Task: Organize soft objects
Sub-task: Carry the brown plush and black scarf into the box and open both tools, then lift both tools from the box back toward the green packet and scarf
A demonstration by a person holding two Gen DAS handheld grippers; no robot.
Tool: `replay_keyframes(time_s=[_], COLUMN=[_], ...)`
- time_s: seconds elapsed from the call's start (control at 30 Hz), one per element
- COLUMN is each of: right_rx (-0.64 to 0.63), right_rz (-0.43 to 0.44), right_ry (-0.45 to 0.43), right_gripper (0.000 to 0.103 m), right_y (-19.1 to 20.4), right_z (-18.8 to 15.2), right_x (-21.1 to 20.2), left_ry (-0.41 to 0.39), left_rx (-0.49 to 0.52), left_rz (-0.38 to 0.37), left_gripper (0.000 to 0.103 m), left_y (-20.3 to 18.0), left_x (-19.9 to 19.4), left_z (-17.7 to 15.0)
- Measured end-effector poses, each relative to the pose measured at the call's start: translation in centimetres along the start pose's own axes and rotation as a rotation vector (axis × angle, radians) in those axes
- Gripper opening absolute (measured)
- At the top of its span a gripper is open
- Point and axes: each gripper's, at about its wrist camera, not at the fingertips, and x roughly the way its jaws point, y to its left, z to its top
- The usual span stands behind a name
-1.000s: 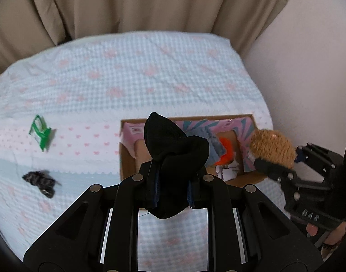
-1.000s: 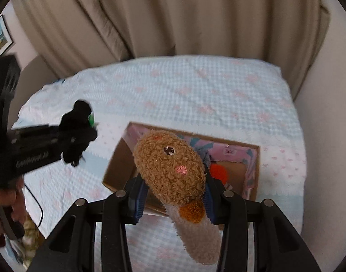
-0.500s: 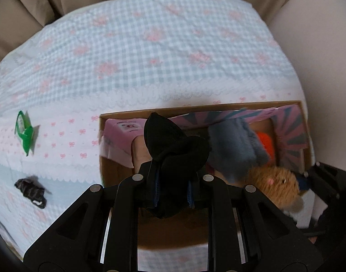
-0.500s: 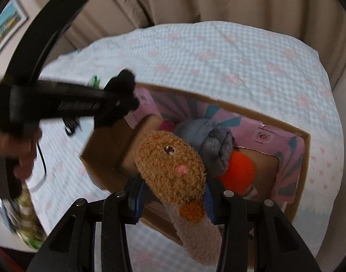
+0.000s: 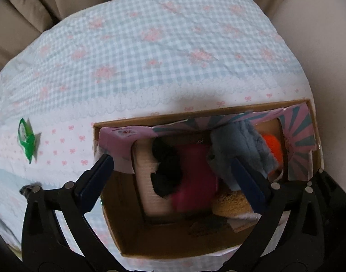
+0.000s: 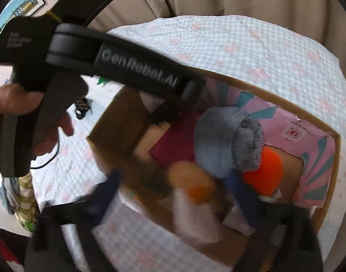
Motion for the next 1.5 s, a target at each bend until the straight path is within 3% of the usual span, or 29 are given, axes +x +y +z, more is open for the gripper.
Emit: replay_keyframes(time_s=[0.23, 0.5, 0.73, 0.97, 1.23, 1.5], right_rx=[0.032, 0.039, 0.065, 0.070, 0.094, 0.097], right_rz=[-0.012, -0.083, -0.159, -0.205, -0.232, -0.275], right_ry=[-0.033, -0.074, -0.111, -0.184, -0.237, -0.331], right_gripper=[0.103, 0.103, 0.103, 0.103, 0.103, 0.103], right_y=[0.0, 0.8, 2.1, 5.7, 11.1, 18.5], right_z=[-0.8, -0.6, -0.1, 1.3, 3.2, 5.2], right_x=[-1.2, -4.3, -8.1, -13.4, -17.4, -20.2], left_ry=[0.009, -0.029, -0.092, -0.172, -0.253, -0.345], left_rx=[0.003, 0.000, -0.014, -0.029, -0.080, -0.133], left_rz=[-0.006, -0.018, -0.022, -0.033, -0.027, 0.058], left_gripper=[0.103, 0.103, 0.103, 0.103, 0.103, 0.103], left_y=[-0.3, -0.2, 0.6, 1.9, 6.7, 14.4], left_x=[-0.8, -4.0, -9.3, -16.0, -24.1, -30.9], left_z=[-0.3, -1.2, -2.5, -5.0, -9.2, -15.0])
